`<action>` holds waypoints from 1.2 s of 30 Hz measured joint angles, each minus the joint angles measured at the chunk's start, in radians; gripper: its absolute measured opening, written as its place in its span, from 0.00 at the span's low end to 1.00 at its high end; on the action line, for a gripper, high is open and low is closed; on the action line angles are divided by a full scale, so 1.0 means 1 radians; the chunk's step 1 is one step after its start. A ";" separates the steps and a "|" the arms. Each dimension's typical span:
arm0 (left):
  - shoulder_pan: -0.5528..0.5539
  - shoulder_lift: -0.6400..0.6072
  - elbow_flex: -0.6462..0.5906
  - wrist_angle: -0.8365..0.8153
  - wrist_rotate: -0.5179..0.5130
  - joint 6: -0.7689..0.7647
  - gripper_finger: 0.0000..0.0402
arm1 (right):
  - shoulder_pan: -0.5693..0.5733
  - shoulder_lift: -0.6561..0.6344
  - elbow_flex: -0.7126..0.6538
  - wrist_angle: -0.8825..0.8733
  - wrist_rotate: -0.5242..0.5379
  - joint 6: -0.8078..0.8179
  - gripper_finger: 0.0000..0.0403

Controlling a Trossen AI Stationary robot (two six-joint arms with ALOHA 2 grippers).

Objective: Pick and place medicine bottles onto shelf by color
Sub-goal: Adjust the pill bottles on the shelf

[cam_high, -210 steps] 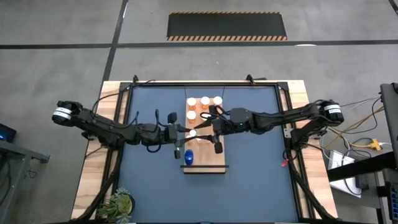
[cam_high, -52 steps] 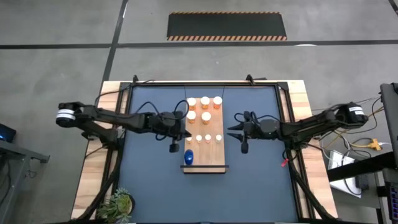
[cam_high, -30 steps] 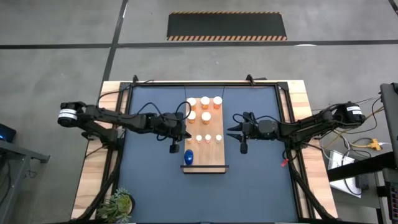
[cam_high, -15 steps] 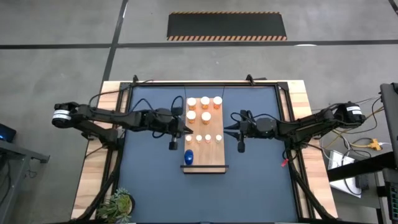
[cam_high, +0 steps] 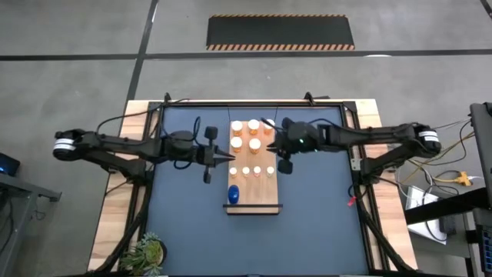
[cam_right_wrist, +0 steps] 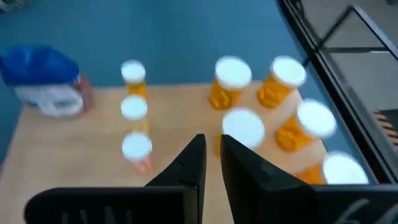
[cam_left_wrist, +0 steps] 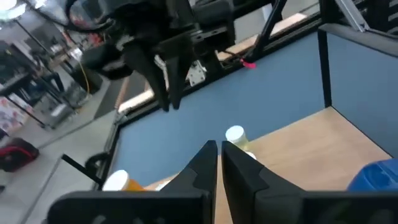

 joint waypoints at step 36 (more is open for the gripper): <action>0.000 -0.385 -0.206 0.005 -0.071 0.258 0.02 | -0.174 0.632 0.554 -0.036 -0.195 -0.082 0.09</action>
